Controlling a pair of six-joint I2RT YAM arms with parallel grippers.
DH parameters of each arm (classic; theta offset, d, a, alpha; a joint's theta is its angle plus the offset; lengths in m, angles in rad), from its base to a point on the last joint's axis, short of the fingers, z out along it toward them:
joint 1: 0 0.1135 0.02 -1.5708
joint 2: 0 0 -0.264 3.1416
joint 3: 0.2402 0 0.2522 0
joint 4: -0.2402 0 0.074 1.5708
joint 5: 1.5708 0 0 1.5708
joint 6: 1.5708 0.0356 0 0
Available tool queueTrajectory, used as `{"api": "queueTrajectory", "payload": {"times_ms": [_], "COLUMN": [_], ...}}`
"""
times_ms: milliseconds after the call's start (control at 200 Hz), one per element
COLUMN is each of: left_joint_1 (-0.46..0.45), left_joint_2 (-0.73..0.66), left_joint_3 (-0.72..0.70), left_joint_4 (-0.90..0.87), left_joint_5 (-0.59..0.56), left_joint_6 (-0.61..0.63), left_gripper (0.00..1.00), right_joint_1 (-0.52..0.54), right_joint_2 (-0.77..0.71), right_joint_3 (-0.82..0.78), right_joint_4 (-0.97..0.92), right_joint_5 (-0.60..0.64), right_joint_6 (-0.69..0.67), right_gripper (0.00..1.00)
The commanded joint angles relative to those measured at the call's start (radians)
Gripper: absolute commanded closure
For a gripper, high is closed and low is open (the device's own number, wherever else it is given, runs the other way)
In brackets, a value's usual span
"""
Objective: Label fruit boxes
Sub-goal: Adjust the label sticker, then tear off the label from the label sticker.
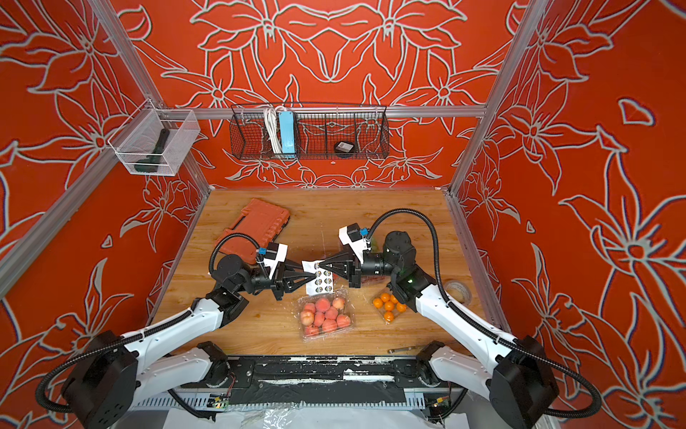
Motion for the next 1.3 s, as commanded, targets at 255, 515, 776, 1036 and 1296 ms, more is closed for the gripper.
{"api": "queueTrajectory", "payload": {"times_ms": [255, 515, 776, 1036, 1296], "left_joint_1": [0.002, 0.001, -0.007, -0.008, -0.017], "left_joint_2": [-0.023, -0.033, 0.008, 0.015, 0.009], "left_joint_3": [0.023, 0.039, 0.074, 0.066, 0.070], "left_joint_4": [-0.011, -0.080, -0.112, -0.096, -0.118], "left_joint_5": [-0.044, -0.366, -0.434, -0.422, -0.404], "left_joint_6": [0.002, -0.033, -0.043, -0.049, -0.031], "left_gripper": [1.00, 1.00, 1.00, 1.00, 1.00], "right_joint_1": [0.001, 0.049, 0.232, 0.280, 0.315], "right_joint_2": [-0.019, -0.140, -0.067, 0.027, 0.069], "right_joint_3": [0.041, 0.073, 0.172, 0.228, 0.273], "right_joint_4": [-0.106, -0.374, -0.389, -0.353, -0.356], "right_joint_5": [0.102, 0.814, 0.971, 0.946, 0.991], "right_joint_6": [-0.043, 0.019, -0.051, -0.076, -0.074], "right_gripper": [0.94, 0.37, 0.49, 0.51, 0.61]}}
